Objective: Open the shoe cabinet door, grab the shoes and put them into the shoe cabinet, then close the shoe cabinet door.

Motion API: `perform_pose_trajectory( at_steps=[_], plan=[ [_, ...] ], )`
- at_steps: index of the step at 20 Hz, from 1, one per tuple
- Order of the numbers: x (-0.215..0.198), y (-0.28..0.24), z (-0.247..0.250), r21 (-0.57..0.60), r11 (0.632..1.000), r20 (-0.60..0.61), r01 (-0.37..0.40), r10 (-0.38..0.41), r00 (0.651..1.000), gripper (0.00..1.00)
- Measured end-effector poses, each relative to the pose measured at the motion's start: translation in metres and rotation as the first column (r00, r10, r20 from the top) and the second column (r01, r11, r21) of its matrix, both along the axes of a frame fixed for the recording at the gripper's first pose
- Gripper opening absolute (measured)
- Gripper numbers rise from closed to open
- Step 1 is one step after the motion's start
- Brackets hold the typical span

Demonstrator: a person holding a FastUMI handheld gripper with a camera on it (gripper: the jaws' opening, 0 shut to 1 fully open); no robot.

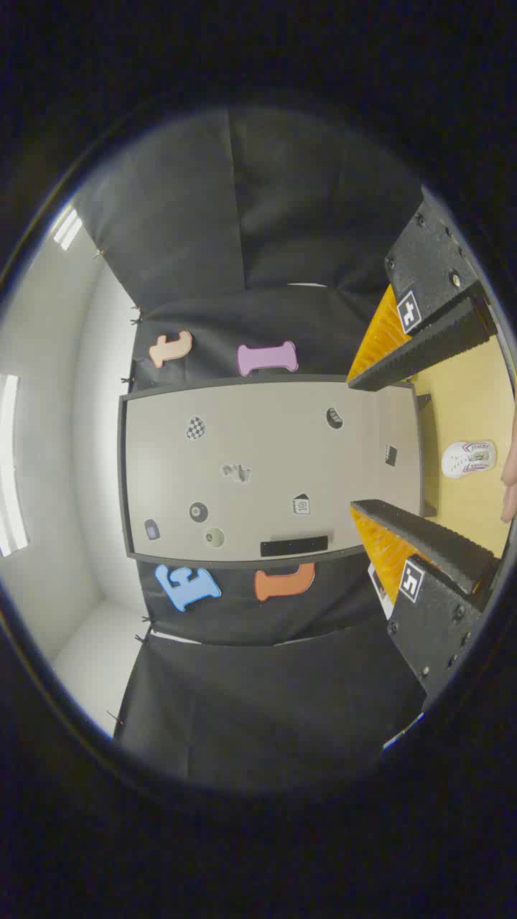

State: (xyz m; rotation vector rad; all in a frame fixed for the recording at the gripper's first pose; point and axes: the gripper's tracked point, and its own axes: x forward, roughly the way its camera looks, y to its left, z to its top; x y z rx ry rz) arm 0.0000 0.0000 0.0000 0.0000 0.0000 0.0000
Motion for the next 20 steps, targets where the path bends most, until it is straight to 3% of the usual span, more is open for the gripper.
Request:
perform_pose_trajectory(
  at_steps=[9,20],
  plan=[
    [-0.004,-0.017,0.008,0.006,1.0,0.018,-0.005,0.005,1.0,0.99],
    [0.001,-0.001,0.008,-0.008,0.998,0.031,-0.057,0.057,0.998,0.99]
  ],
)
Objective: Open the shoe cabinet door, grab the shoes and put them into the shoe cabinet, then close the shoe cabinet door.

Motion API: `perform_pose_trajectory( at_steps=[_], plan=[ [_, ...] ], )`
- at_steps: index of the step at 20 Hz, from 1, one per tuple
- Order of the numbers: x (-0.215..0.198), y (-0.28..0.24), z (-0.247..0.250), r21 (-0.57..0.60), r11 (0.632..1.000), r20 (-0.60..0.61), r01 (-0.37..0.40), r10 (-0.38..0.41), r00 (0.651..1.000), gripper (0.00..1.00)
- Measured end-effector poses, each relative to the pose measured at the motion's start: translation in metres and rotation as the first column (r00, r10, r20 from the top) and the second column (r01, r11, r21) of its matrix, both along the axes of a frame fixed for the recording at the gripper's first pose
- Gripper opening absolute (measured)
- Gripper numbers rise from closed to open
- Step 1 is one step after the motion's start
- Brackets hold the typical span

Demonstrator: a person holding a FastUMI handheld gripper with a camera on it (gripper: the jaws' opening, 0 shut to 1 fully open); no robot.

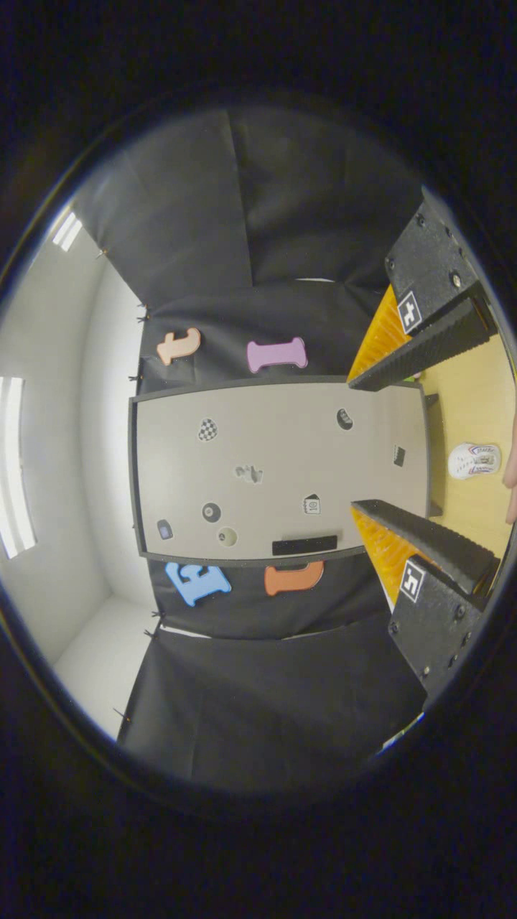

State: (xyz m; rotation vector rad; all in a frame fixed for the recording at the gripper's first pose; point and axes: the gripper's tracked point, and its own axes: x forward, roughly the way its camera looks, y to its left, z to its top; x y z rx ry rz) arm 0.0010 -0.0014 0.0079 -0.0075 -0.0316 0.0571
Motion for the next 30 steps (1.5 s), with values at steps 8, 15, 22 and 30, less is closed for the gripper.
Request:
perform_pose_trajectory(
  at_steps=[8,15,22,30],
  plan=[
    [0.033,0.036,0.013,-0.044,0.998,-0.011,-0.046,0.045,0.999,0.99],
    [0.088,0.116,0.019,-0.081,0.986,-0.06,-0.145,0.14,0.988,0.99],
    [0.165,0.173,0.018,-0.111,0.978,-0.07,-0.175,0.168,0.983,0.99],
    [0.245,0.187,-0.01,-0.076,0.993,-0.142,-0.091,0.079,0.987,0.95]
  ],
)
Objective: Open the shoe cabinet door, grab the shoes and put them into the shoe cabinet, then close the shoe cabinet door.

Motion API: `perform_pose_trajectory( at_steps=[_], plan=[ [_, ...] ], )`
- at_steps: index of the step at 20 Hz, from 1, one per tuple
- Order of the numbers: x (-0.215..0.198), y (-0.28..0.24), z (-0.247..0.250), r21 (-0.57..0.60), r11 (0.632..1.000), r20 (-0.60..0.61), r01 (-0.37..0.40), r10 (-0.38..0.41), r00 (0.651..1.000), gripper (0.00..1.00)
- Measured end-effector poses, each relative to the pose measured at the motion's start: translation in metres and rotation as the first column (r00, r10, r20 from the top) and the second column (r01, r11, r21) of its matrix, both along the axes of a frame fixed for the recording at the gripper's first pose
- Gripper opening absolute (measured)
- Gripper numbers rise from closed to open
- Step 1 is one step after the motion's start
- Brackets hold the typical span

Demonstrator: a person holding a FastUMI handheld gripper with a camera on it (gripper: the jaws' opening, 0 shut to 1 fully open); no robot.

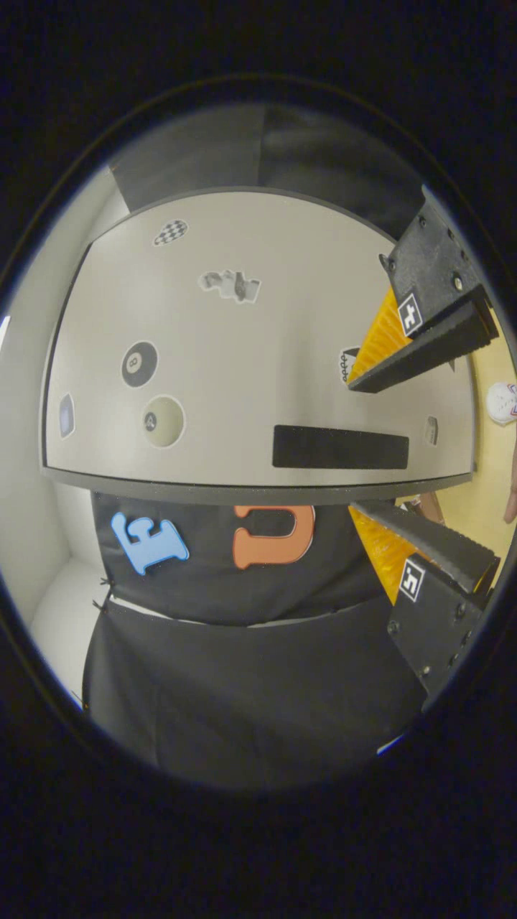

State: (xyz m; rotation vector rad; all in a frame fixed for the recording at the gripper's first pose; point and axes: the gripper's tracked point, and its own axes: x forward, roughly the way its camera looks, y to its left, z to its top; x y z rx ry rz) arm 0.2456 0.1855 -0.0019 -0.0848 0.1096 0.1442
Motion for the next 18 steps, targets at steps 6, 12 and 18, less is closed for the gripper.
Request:
perform_pose_trajectory(
  at_steps=[6,12,18],
  plan=[
    [0.028,0.006,-0.009,0.067,0.997,0.01,-0.041,0.041,0.999,0.62],
    [0.035,0.008,-0.014,0.013,0.999,0.04,0.047,-0.048,0.998,0.37],
    [0.031,0.008,-0.015,0.021,0.999,0.005,0.037,-0.037,0.999,0.25]
  ],
)
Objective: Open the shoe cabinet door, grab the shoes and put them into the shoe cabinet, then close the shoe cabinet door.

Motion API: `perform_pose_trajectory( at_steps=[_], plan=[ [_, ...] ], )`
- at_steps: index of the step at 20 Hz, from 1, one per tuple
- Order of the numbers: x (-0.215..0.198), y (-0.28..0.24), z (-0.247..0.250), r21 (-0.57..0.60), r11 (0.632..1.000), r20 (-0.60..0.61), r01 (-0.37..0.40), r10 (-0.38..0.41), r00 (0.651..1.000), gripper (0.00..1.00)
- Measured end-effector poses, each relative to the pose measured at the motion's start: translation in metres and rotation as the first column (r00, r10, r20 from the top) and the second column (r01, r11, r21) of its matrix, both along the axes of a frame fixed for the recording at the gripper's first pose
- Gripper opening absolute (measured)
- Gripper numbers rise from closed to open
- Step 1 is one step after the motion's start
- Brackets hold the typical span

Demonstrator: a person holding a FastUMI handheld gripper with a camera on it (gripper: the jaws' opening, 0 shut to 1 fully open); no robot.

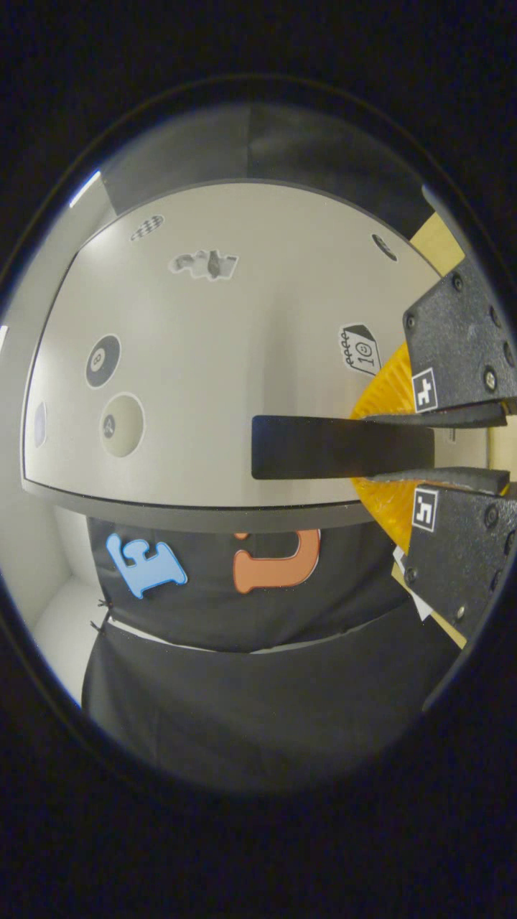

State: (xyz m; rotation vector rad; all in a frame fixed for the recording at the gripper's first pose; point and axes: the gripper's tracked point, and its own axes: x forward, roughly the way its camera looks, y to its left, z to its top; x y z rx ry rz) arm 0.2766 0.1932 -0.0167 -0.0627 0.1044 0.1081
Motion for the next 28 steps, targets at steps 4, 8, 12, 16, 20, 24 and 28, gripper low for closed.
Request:
perform_pose_trajectory(
  at_steps=[4,8,12,16,20,24,28],
  plan=[
    [-0.014,-0.001,0.0,-0.002,0.998,-0.028,-0.058,0.058,0.998,0.25],
    [-0.038,-0.003,0.001,0.015,0.993,-0.044,-0.119,0.12,0.992,0.25],
    [-0.065,-0.017,0.002,0.022,0.985,-0.068,-0.169,0.17,0.983,0.25],
    [-0.093,-0.031,0.001,0.043,0.975,-0.092,-0.217,0.22,0.971,0.25],
    [-0.115,-0.05,0.002,0.04,0.962,-0.09,-0.27,0.272,0.958,0.25],
    [-0.123,-0.063,0.002,0.065,0.947,-0.081,-0.315,0.32,0.944,0.25],
    [-0.129,-0.075,0.003,0.072,0.94,-0.074,-0.334,0.339,0.938,0.25]
  ],
)
